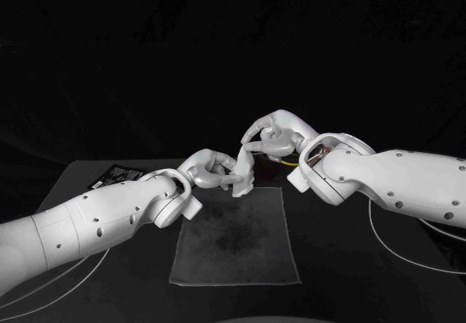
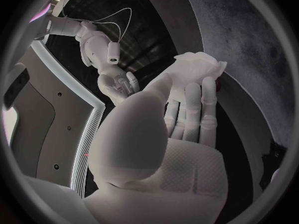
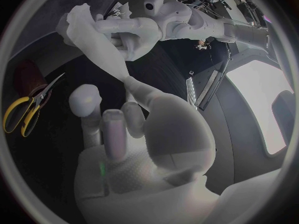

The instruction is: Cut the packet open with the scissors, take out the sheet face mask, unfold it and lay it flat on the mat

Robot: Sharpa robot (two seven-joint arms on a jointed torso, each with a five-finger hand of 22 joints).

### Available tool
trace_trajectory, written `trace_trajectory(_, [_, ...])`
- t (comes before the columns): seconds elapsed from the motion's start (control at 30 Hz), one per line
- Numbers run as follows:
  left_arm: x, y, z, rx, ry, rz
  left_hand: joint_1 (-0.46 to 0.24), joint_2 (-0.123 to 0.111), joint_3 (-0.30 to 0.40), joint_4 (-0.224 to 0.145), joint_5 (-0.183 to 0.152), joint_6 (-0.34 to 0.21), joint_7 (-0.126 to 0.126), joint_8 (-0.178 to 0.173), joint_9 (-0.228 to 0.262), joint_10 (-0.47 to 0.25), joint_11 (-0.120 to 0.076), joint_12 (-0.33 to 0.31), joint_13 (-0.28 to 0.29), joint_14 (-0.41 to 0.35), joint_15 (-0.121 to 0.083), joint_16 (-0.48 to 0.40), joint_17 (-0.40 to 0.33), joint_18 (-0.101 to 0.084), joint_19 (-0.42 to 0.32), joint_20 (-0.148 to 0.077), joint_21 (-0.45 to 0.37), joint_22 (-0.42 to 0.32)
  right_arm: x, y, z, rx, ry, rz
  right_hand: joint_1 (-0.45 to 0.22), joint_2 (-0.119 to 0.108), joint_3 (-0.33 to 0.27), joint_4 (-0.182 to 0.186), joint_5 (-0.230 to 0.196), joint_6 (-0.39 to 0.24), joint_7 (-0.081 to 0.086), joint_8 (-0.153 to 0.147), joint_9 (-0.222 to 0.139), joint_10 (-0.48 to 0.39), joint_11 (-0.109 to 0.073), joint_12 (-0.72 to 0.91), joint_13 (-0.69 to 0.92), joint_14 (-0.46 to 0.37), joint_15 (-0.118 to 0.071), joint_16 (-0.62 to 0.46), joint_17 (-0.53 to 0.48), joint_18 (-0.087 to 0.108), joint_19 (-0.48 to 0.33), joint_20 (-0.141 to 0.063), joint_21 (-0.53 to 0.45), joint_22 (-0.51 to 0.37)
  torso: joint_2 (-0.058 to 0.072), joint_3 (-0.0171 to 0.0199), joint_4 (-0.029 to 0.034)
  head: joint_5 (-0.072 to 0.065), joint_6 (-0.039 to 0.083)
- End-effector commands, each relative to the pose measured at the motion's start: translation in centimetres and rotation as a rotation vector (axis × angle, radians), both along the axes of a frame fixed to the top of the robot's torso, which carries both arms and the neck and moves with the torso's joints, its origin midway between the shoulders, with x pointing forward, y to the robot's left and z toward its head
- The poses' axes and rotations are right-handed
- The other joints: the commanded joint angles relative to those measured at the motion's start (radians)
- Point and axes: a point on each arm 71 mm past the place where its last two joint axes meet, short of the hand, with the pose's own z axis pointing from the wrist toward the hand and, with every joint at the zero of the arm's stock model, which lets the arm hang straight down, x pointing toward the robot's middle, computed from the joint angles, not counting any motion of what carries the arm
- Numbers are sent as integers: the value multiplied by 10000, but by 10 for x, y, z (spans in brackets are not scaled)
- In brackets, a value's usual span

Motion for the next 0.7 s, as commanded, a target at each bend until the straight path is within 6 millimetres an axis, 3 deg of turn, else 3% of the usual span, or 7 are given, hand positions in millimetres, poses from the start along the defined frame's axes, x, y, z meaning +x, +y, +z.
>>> trace_trajectory(0.03, [1,1,2,-184,-113,79,121,-25,89,0,18,127,10,53,-15,146,3,61,-15,74,16,-15,-28,146,39,-14,79,32,-1,1,1,55,-74,119,-48,82,58,-26,49,87,12,41,16,81,-23,-18,3,673,-78,67,943,84,54,-29,21,493,-6,2,-3,12,3])
trace_trajectory(0.23, [3,8,1,-159,-220,274,332,101,695,-108,22,597,-54,184,-47,854,-150,499,116,241,-133,108,-40,155,89,-156,410,276,-1,1,1,55,-67,145,-48,82,58,-26,49,87,12,41,16,81,-23,-18,3,673,-78,67,943,84,54,-29,21,493,-8,7,6,7,1])
trace_trajectory(0.33, [3,10,1,-140,-206,214,291,24,996,-152,25,828,-84,205,-86,993,-226,747,208,276,-201,203,-14,146,23,-229,604,444,0,0,1,44,-60,120,-48,82,58,-26,49,87,12,41,16,81,-23,-18,3,673,-78,67,943,84,54,-29,21,493,0,-3,0,-5,-4])
trace_trajectory(0.43, [2,10,1,-77,-202,61,33,-330,1237,-207,21,910,-124,116,-186,821,-234,1122,373,256,-200,360,43,132,-126,-230,741,594,1,-2,1,28,-60,62,-48,82,58,-26,49,87,12,41,16,81,-23,-18,3,673,-78,67,943,84,54,-29,21,493,1,-5,-6,9,-23])
trace_trajectory(0.57, [0,10,1,132,-242,-129,-55,-541,1442,-376,23,835,-171,-1,-278,338,-161,1471,550,151,-134,496,100,126,-206,-190,819,679,2,-4,0,16,-51,-18,-48,82,58,-26,49,87,12,41,16,81,-23,-18,3,673,-78,67,943,84,54,-29,21,493,1,-2,1,16,-28])
trace_trajectory(0.7, [0,11,-1,474,-263,-318,-130,-684,1815,-821,21,611,-261,-156,-399,-646,-24,2257,931,-220,-5,782,209,131,-336,-83,1039,877,4,-6,0,2,-49,-95,-66,82,95,-34,49,80,14,46,16,87,-23,-15,11,675,-79,69,947,82,62,-32,30,500,-5,5,-3,25,-21])
